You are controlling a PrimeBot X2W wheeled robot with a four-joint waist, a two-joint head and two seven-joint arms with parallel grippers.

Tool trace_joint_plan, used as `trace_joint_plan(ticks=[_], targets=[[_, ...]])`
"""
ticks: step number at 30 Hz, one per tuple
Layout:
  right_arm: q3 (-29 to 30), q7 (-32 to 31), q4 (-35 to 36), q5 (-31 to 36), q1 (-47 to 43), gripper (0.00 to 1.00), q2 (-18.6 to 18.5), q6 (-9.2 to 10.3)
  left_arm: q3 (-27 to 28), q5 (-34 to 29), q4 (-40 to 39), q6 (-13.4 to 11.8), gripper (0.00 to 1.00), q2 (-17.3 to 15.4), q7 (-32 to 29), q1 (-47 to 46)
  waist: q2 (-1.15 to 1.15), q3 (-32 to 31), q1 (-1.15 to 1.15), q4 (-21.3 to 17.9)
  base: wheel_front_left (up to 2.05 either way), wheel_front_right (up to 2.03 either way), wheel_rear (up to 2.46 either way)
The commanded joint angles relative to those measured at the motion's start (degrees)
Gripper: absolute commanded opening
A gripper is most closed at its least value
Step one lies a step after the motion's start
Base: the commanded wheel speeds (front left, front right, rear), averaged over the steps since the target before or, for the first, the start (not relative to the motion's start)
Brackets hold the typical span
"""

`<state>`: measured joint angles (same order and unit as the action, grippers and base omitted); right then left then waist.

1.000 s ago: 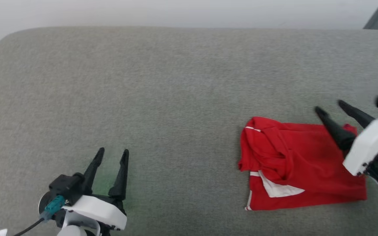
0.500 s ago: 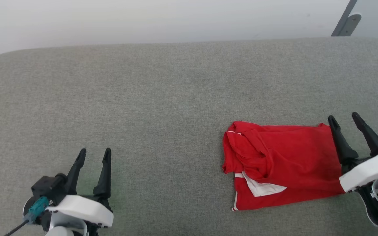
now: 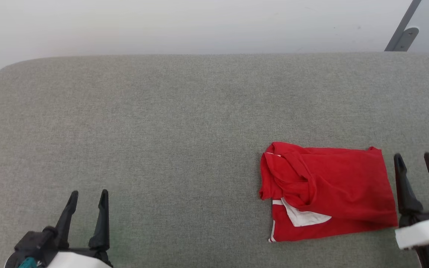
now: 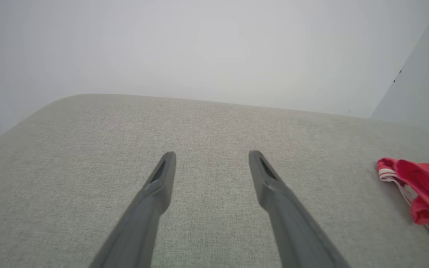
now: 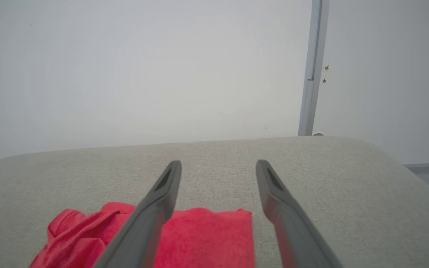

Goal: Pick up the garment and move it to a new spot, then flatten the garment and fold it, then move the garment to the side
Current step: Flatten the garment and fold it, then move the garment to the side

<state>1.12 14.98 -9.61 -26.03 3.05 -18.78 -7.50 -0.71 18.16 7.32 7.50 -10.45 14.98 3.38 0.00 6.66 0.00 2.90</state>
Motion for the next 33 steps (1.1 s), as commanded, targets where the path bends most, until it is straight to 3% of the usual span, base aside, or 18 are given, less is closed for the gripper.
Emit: trace_joint_plan(ticks=[1, 14, 20, 26, 33], targets=[[1.0, 0.2, 1.1, 0.4, -1.7, 1.00, 0.6, 0.03, 0.5, -0.3, -1.2, -0.1, 1.00, 0.2, 0.3, 1.3, 0.00, 0.1, 0.00, 0.1, 0.00, 0.00, 0.00], [4.9, -1.1, 5.2, 1.6, -7.0, 1.00, 2.5, 0.02, 0.1, -1.6, -4.4, -0.1, 1.00, 1.3, 0.3, 4.1, 0.00, -0.6, 0.00, -0.1, 0.00, 0.00, 0.00], [4.2, -3.9, 5.3, 1.9, -5.2, 1.00, 0.8, 0.03, -0.6, -1.6, -4.4, -0.1, 1.00, 1.1, 0.3, 2.9, 0.00, -0.5, 0.00, -0.1, 0.00, 0.00, 0.00], [3.2, -12.6, 2.5, 2.4, -2.5, 1.00, -2.2, 0.02, -1.9, -1.5, -4.9, -0.1, 1.00, 1.1, 0.3, 1.2, 0.00, 0.5, 0.00, 0.8, 0.00, 0.00, 0.00], [-1.2, -28.7, -2.8, -1.9, 4.8, 1.00, -9.7, 0.03, -5.7, -1.0, -5.6, -0.1, 1.00, 0.9, 0.3, -2.1, 0.00, 3.5, 0.00, 2.3, 0.00, 0.00, 0.00]])
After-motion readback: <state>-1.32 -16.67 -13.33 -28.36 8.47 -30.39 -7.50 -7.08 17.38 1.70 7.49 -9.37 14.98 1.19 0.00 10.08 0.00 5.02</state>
